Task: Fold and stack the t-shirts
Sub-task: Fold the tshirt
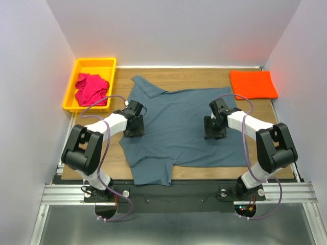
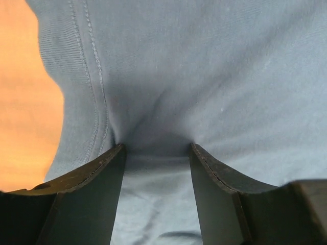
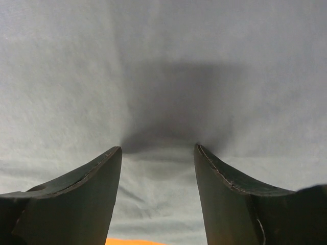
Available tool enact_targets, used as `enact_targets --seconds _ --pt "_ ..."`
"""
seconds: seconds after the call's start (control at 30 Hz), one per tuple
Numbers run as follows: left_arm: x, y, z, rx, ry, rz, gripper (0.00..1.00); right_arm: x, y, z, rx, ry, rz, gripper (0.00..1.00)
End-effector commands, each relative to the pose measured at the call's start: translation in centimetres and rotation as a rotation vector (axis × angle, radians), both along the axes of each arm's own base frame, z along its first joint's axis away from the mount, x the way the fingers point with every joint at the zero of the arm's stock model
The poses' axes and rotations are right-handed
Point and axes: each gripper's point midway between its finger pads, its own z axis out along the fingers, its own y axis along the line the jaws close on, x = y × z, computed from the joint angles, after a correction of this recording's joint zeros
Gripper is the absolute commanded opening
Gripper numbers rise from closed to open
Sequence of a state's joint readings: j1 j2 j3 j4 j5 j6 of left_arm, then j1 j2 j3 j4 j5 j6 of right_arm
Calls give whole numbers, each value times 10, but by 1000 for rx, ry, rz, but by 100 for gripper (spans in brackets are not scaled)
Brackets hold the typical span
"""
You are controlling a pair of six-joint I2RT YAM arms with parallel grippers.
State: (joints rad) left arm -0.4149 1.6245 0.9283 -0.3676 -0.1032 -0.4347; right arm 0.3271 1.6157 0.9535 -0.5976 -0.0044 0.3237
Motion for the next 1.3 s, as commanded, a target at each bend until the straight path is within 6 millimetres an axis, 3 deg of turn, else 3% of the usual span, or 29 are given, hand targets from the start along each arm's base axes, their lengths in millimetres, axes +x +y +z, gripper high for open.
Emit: enact_targets --seconds 0.0,0.13,0.2,0.3,0.5,0.53,0.6,0.63,0.67,0.77,0.8,0.83,0.87,0.93,1.1,1.13,1.27 --pt "-61 8 -9 -46 140 31 64 -31 13 7 69 34 21 65" --pt "-82 13 -2 -71 139 49 65 -58 21 14 127 77 12 66" --pt "-82 13 8 -85 113 50 65 -62 25 20 148 72 20 67" --pt "-63 4 35 -135 21 61 72 -59 30 36 181 31 34 69" --pt "23 -21 119 -306 -296 141 79 -29 36 77 199 -113 40 75" --pt "46 -28 143 -354 -377 146 79 -25 36 80 200 -129 38 75" --pt "75 -32 148 -379 -417 171 78 -18 35 89 193 -174 32 75" --pt "91 -34 161 -408 -450 189 76 -16 34 92 191 -190 31 75" --pt "103 -35 150 -406 -427 207 76 -13 33 94 183 -205 27 75" --pt "143 -32 143 -424 -432 277 75 -11 32 102 193 -236 24 75" --pt "151 -35 142 -449 -422 271 75 -12 33 104 201 -244 27 75" --pt "165 -39 153 -465 -447 271 75 -11 34 105 206 -251 27 75" --pt "175 -40 136 -449 -421 280 75 -12 34 105 209 -256 29 76" --pt "196 -36 128 -440 -419 321 75 -13 35 106 215 -260 35 82" --pt "225 -17 112 -398 -426 442 76 -15 33 103 209 -260 41 96" --pt "231 -16 115 -395 -439 452 76 -15 33 102 207 -257 43 98" --pt "242 -17 93 -370 -394 463 76 -15 32 98 199 -254 45 100"
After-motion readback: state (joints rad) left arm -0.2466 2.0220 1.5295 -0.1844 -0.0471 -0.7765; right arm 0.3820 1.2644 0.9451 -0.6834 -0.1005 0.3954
